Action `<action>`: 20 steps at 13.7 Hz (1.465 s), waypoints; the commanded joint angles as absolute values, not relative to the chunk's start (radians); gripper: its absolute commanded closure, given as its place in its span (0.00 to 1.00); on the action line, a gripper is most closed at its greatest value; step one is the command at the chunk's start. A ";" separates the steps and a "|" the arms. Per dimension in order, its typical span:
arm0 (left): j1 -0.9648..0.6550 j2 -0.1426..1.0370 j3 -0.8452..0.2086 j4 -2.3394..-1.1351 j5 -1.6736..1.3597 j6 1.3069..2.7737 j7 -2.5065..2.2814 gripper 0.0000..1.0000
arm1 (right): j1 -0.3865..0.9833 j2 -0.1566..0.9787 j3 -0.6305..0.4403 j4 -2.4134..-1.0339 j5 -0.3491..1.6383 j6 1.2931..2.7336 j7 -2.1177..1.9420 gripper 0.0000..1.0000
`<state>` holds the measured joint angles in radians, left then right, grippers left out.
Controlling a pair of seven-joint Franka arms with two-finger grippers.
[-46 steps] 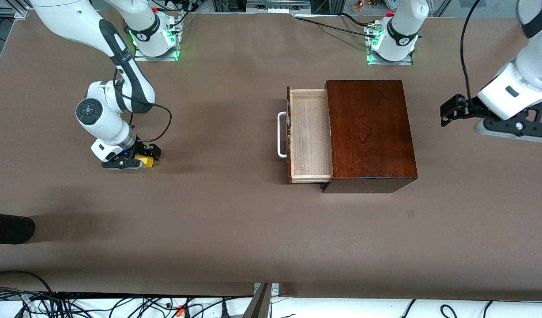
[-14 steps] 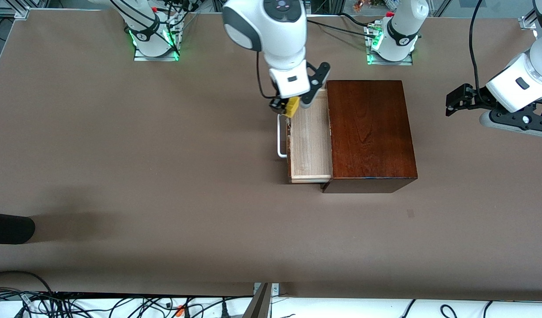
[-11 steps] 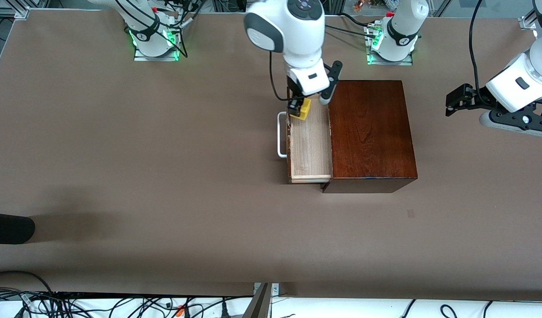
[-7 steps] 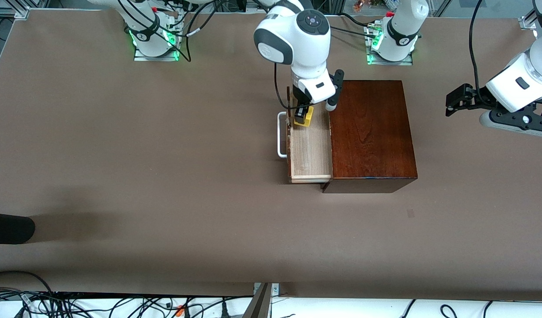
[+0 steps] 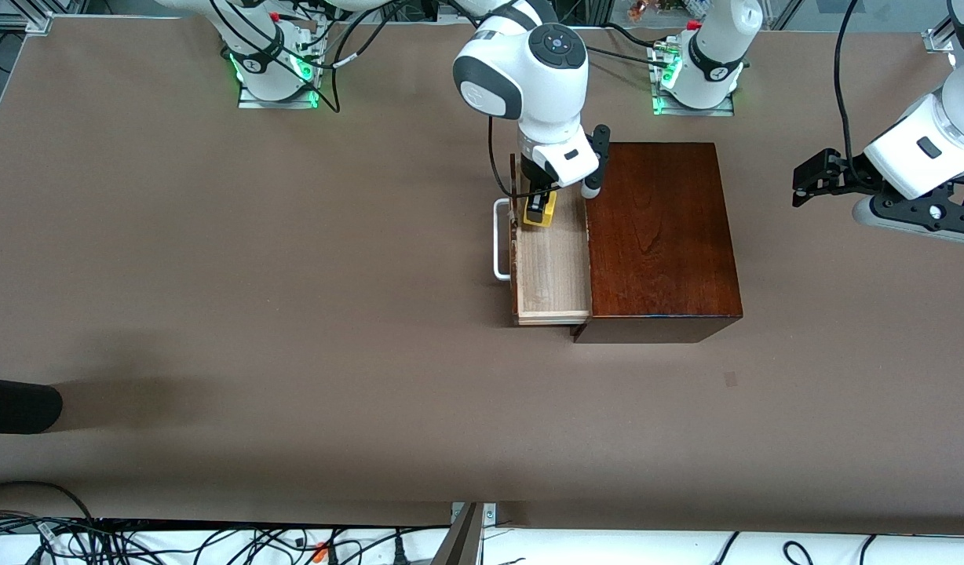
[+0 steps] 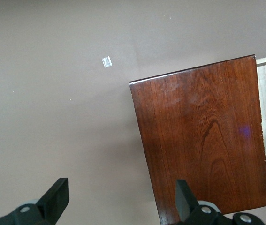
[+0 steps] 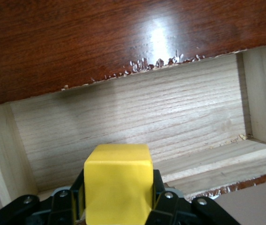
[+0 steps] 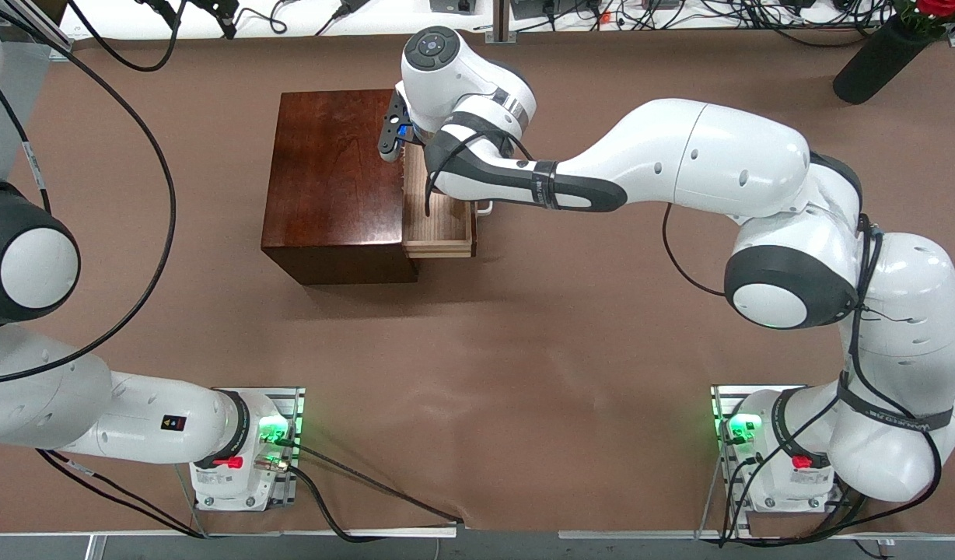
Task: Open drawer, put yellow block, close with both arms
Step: 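Lower the cube into the drawer and open the right gripper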
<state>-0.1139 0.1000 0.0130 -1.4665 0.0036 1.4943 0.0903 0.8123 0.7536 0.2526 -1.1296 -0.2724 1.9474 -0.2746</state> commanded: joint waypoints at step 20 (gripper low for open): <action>-0.112 0.091 0.005 -1.459 -0.025 1.500 0.113 0.00 | 0.782 0.795 0.245 -1.210 -0.331 2.109 -0.376 0.82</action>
<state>-0.1140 0.0990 0.0088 -1.4640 0.0036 1.4970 0.0903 0.7897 0.8112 0.2382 -1.1845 -0.3138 2.0955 -0.3636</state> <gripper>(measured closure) 0.000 0.445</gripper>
